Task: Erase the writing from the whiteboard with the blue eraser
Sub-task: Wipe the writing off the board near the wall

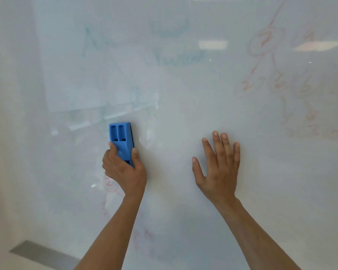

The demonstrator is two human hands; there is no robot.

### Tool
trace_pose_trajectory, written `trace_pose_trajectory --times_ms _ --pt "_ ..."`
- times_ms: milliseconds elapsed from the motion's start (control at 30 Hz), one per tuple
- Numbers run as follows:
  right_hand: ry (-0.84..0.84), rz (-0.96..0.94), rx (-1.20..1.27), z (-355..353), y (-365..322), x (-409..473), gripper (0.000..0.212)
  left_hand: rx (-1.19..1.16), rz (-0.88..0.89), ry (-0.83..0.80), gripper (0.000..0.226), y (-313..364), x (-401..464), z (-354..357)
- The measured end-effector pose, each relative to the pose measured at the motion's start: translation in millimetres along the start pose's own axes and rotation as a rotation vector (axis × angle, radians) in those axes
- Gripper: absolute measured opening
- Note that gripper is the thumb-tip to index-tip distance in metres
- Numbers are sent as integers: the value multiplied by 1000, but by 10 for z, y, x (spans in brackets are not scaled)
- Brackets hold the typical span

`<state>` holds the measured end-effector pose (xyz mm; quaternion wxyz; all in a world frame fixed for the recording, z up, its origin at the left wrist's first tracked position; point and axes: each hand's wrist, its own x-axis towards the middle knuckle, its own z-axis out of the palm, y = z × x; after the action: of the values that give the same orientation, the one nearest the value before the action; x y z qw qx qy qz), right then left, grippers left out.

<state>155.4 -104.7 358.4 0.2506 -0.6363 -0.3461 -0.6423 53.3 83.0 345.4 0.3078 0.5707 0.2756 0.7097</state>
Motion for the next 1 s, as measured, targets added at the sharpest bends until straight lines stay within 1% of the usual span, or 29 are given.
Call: trace_pose_trajectory --times_ms 33,67,133,200,267,300,367,400,433,467,533,600,633,667,700,767,833,900,967,1000 --pt "4 -1 -22 36 -16 34 51 -11 78 -57 61 -23 -81 -23" --pt "7 1 -46 64 -23 53 51 -8 191 -137 58 -65 -186 -53" --pt "14 1 -86 101 -37 56 52 38 509 -294 53 -227 -433 -137" --pt "18 -11 -107 118 -31 51 52 110 805 -412 53 -462 -652 -225" --pt "13 -25 -116 117 -14 44 52 177 973 -470 59 -703 -753 -295" --pt "10 -32 -121 112 5 38 53 197 1014 -481 61 -784 -759 -323" --pt "3 -38 -123 104 19 30 53 211 1001 -476 56 -869 -689 -378" --pt "0 -34 -122 103 17 25 53 208 938 -457 52 -882 -626 -399" --pt "-2 -25 -119 104 6 22 53 204 829 -426 50 -879 -550 -423" --pt "-3 -12 -114 109 -20 20 54 199 679 -380 48 -877 -450 -457" --pt "-10 -3 -111 119 -79 11 55 194 312 -245 51 -868 -186 -509" --pt "-32 -34 -97 131 -145 -12 56 185 3 -101 56 -867 97 -547" --pt "-43 -61 -84 139 -180 -25 56 173 -112 -54 59 -852 199 -563" --pt "-52 -86 -70 150 -219 -39 56 166 -190 -33 61 -834 254 -571" --pt "-58 -107 -56 166 -259 -53 55 167 -225 -34 62 -822 262 -572" --pt "-69 -143 -30 208 -353 -85 53 182 -200 -83 61 -818 160 -578" --pt "-87 -173 -20 262 -451 -132 52 199 -85 -170 56 -857 -63 -597" --pt "-106 -201 -26 316 -521 -185 52 195 124 -275 50 -919 -361 -624" --pt "-132 -243 -44 368 -578 -238 53 193 418 -393 49 -1026 -650 -657" --pt "-147 -266 -57 389 -600 -262 54 204 562 -440 52 -1110 -737 -668"
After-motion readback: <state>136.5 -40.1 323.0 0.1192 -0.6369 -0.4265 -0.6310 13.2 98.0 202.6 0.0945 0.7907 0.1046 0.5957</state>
